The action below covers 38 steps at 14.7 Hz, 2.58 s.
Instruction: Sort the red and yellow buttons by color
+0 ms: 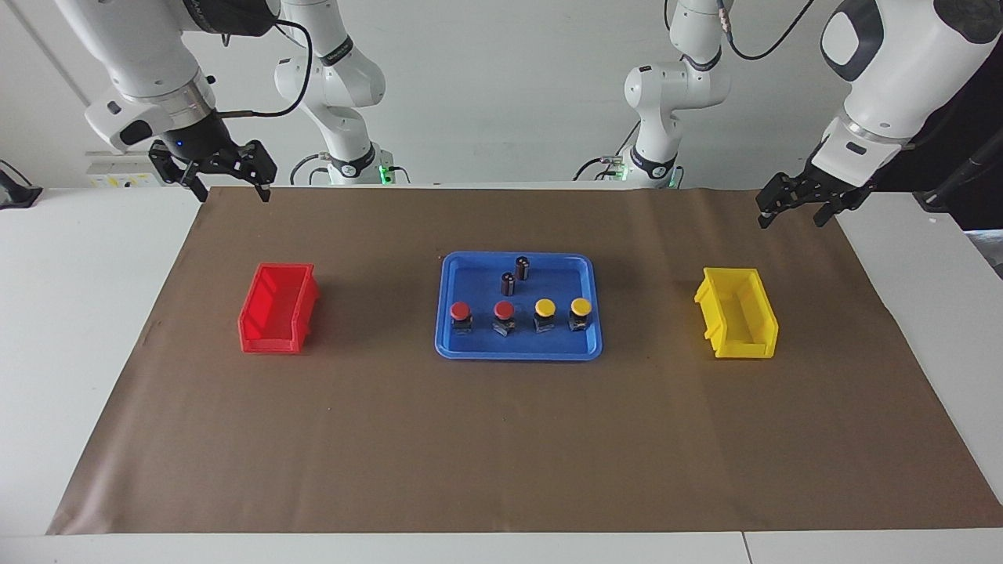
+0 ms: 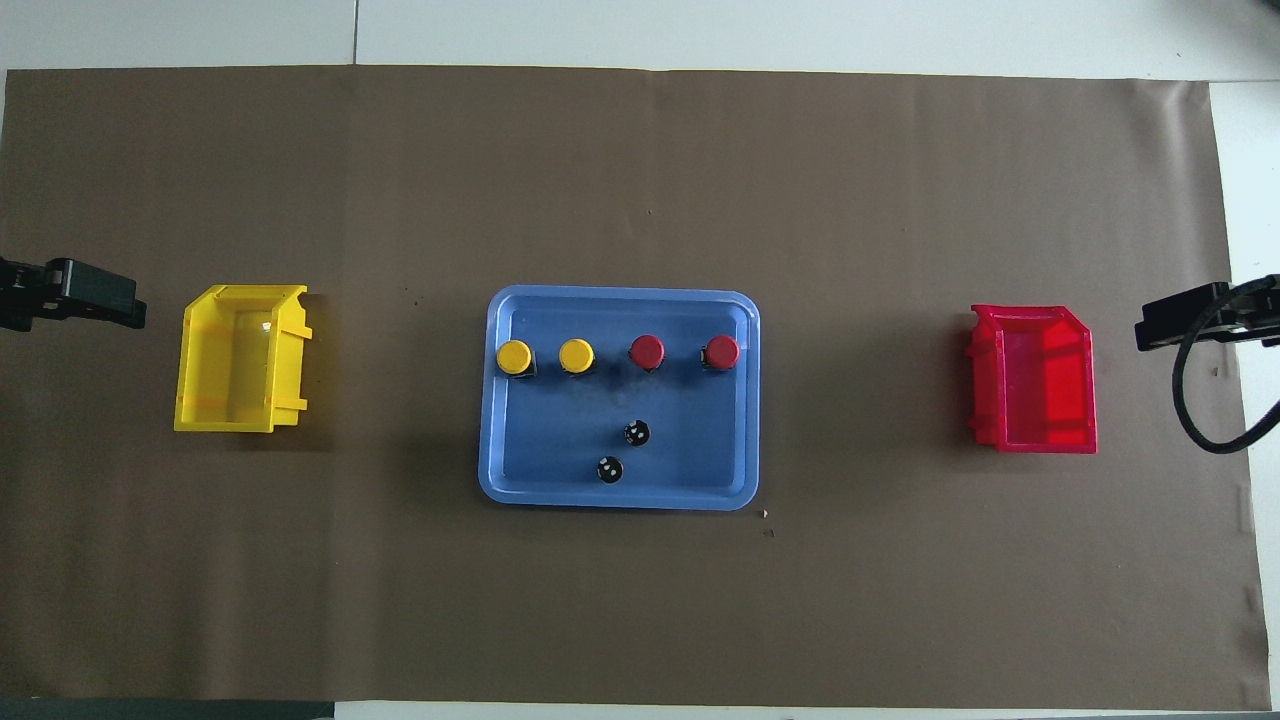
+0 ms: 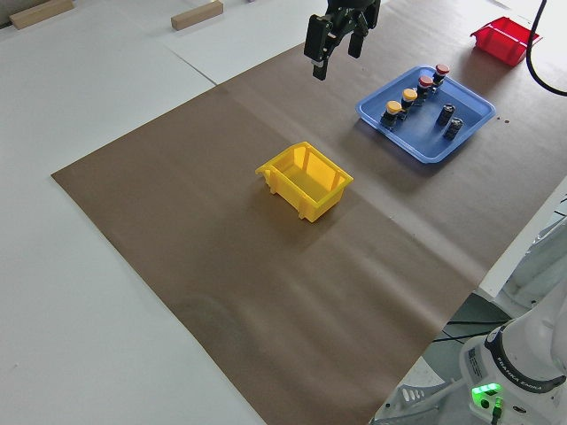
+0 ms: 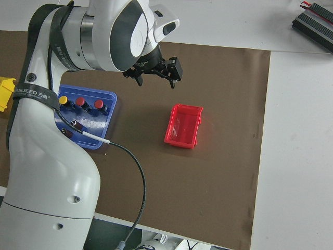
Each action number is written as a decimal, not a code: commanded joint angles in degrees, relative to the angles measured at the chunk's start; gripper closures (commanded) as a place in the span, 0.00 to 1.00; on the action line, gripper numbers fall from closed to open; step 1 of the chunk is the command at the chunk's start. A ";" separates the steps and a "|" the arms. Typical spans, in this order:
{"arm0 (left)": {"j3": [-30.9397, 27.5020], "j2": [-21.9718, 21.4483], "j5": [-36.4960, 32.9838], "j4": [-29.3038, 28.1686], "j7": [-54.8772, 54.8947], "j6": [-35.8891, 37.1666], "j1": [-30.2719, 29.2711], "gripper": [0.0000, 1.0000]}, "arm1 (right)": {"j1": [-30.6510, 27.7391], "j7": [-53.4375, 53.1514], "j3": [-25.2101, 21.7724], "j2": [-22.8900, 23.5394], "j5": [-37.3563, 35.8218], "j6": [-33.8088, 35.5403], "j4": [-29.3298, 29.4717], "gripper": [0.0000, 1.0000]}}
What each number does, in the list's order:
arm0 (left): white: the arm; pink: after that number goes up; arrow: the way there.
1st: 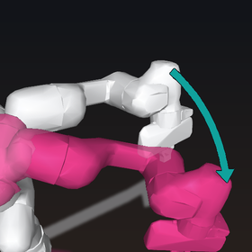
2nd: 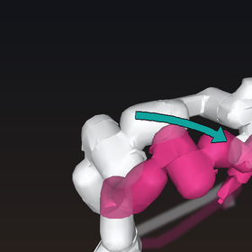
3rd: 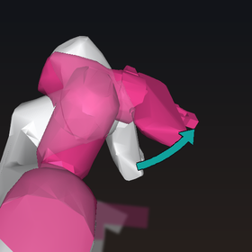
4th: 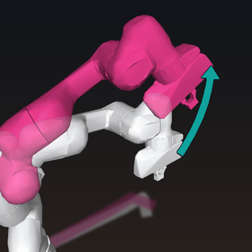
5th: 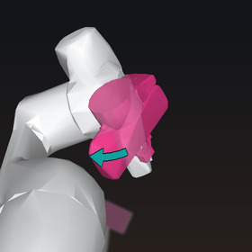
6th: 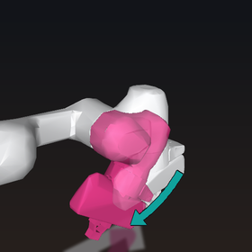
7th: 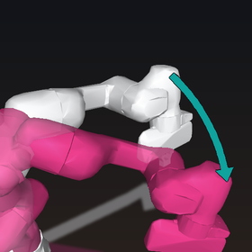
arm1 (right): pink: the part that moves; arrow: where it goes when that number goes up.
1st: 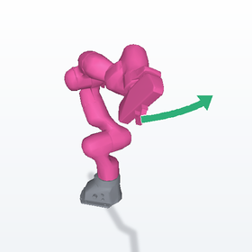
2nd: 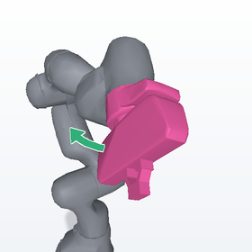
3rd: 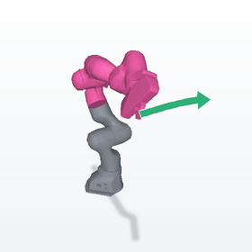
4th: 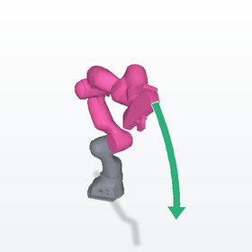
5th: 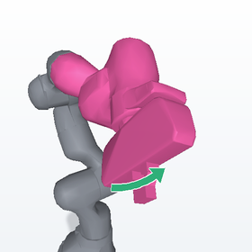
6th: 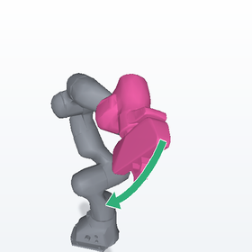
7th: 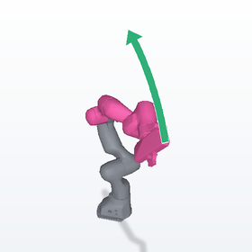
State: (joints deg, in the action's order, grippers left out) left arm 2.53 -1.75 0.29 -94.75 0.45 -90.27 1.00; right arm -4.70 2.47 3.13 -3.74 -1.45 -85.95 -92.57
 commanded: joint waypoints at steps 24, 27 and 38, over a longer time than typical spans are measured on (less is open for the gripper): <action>0.28 -2.03 -1.26 -2.27 -0.45 0.18 -0.12 0.00 | 27.46 -32.71 2.41 16.30 -0.57 -42.89 -19.22 0.15; 0.28 -2.91 -1.26 -4.47 -0.54 -0.78 -0.12 0.00 | 27.20 -32.00 2.41 17.18 -0.58 -45.00 -19.14 0.18; 0.19 -4.66 -1.26 -7.99 -0.89 -2.72 -0.12 0.00 | 27.64 -31.56 2.41 19.38 -0.66 -48.08 -19.48 0.34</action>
State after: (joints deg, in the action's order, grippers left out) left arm 2.68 -4.38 0.29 -100.33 0.25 -91.09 1.02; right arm 22.94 -29.89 5.49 15.41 -1.47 -132.20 -111.20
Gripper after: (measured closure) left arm 0.000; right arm 0.313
